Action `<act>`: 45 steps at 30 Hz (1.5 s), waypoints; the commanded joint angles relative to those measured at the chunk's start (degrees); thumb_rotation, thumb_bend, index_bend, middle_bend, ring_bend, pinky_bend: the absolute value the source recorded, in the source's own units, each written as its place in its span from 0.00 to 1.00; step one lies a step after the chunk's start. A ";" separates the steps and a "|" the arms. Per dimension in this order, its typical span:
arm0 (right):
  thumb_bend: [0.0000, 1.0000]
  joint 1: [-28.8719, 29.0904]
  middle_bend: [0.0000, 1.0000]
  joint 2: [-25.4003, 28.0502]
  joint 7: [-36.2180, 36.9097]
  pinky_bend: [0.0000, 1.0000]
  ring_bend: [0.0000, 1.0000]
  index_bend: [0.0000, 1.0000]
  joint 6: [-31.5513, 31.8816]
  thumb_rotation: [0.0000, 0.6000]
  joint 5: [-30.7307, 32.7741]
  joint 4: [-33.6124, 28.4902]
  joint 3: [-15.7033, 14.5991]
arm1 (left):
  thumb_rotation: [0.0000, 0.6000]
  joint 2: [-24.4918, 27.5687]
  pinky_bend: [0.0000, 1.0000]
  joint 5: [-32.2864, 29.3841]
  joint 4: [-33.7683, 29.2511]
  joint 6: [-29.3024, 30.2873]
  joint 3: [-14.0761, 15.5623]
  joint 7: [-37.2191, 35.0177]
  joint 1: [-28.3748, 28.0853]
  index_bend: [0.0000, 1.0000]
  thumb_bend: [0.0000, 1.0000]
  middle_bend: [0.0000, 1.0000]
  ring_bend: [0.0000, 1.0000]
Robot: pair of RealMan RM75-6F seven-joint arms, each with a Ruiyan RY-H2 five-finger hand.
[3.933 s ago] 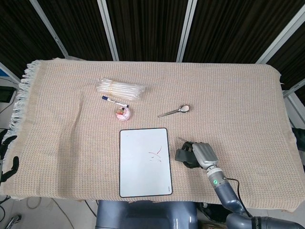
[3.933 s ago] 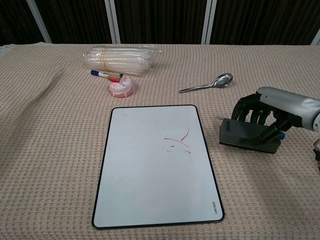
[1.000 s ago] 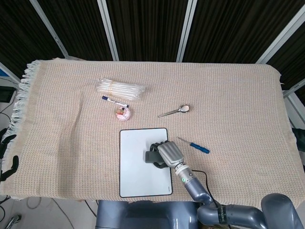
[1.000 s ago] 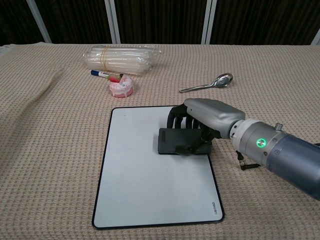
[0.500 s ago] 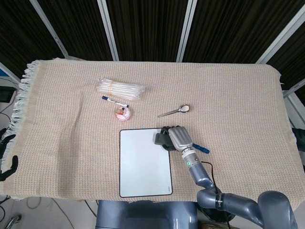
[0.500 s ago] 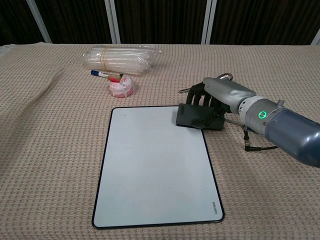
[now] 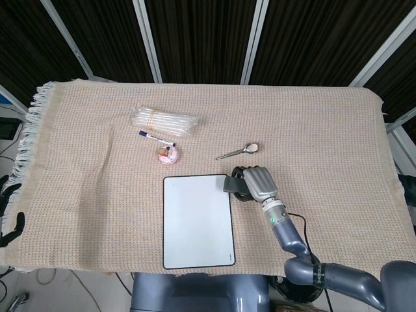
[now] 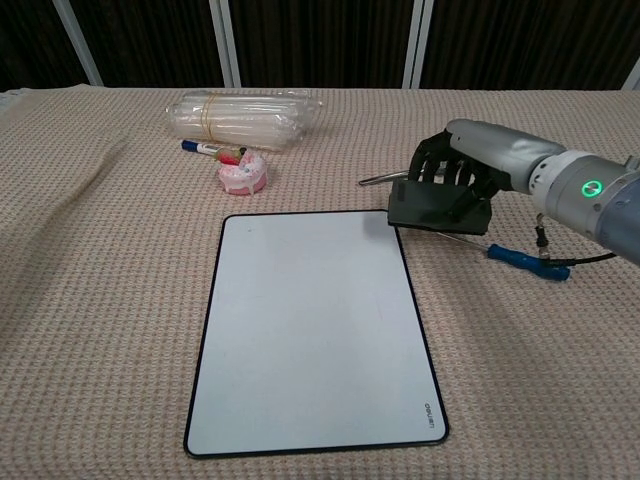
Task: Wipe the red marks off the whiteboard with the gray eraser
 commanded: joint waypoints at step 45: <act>0.18 -15.31 0.13 9.31 -0.33 0.21 0.16 0.16 8.66 1.00 -7.08 -12.87 -13.28 | 1.00 -0.34 0.00 0.09 -0.01 0.09 0.14 0.84 0.08 0.16 0.48 0.01 0.00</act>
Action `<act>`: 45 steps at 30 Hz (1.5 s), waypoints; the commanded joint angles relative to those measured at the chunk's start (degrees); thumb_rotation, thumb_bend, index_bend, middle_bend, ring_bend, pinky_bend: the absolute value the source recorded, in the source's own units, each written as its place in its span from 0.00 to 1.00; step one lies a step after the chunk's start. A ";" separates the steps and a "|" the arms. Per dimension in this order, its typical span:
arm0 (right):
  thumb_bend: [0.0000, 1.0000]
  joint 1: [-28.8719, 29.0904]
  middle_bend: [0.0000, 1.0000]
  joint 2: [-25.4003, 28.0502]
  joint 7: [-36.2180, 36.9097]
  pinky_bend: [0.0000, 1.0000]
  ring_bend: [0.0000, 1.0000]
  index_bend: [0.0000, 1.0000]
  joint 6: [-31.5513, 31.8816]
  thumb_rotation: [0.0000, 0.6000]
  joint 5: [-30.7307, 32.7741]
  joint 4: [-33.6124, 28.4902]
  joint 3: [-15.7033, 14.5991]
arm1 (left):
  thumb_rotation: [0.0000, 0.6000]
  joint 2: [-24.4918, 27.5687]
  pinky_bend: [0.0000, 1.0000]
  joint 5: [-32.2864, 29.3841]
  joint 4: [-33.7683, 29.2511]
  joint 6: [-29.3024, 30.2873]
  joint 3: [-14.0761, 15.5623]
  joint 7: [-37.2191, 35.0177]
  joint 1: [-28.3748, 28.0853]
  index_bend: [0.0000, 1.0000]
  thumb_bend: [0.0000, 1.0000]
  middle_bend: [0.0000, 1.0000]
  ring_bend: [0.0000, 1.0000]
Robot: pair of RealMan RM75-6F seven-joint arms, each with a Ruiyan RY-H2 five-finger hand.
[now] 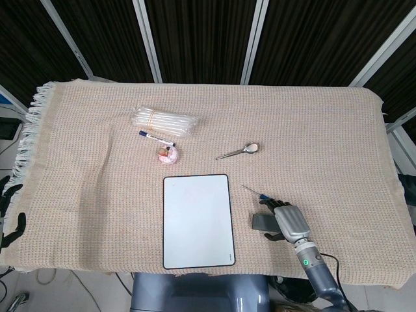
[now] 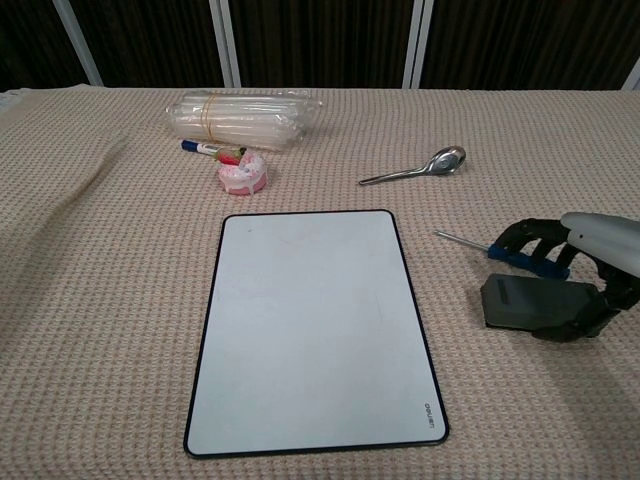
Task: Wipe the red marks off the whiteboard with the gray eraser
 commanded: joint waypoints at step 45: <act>0.15 -20.78 0.03 13.03 2.25 0.15 0.08 0.03 31.59 1.00 -18.33 0.88 -2.06 | 1.00 -0.20 0.00 0.57 -0.18 0.95 -0.02 0.25 0.32 0.16 0.48 0.01 0.00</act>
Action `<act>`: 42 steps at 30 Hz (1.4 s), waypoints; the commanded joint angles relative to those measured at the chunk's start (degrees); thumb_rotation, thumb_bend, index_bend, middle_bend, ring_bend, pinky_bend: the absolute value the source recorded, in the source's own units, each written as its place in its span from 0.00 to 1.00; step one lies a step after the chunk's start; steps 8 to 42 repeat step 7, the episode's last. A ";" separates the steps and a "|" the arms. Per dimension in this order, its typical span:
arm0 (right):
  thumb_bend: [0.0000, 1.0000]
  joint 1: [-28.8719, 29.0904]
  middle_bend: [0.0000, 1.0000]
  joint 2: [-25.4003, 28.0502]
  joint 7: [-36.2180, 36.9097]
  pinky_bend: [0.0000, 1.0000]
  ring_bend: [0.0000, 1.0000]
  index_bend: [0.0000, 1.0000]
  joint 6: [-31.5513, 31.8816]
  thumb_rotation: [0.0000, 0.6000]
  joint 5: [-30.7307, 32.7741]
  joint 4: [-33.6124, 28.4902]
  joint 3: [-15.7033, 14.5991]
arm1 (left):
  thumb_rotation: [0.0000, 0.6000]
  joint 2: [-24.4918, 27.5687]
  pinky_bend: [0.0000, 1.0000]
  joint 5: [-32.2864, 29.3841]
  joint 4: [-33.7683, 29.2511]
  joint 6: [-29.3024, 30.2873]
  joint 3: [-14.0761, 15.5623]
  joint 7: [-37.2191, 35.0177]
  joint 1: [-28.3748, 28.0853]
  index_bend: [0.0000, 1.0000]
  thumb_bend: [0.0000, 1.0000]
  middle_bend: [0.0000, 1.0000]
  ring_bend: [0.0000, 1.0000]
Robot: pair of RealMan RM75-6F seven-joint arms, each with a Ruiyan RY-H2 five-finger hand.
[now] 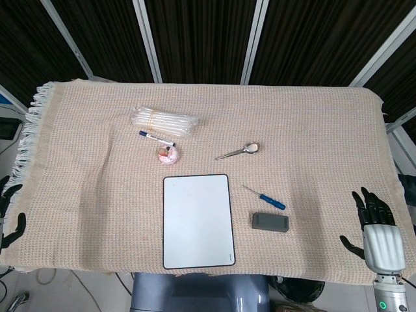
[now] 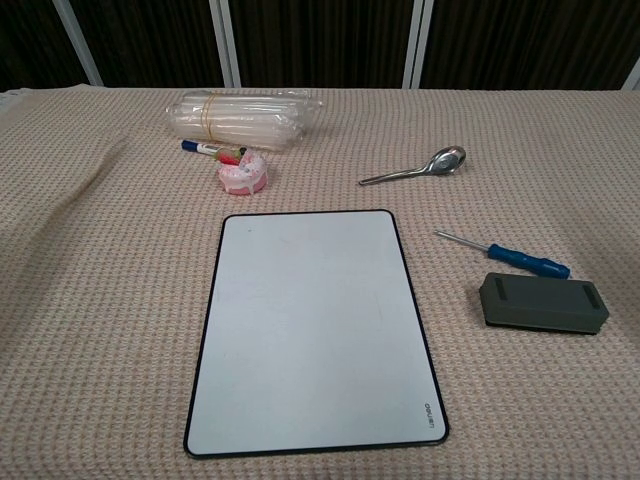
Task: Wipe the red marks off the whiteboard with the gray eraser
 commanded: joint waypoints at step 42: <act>0.15 -0.07 0.03 -1.35 0.46 0.15 0.08 0.03 -1.71 1.00 -2.05 1.39 -0.24 | 1.00 0.08 0.00 -0.06 0.09 -0.12 -0.01 0.05 -0.03 0.16 0.48 0.01 0.00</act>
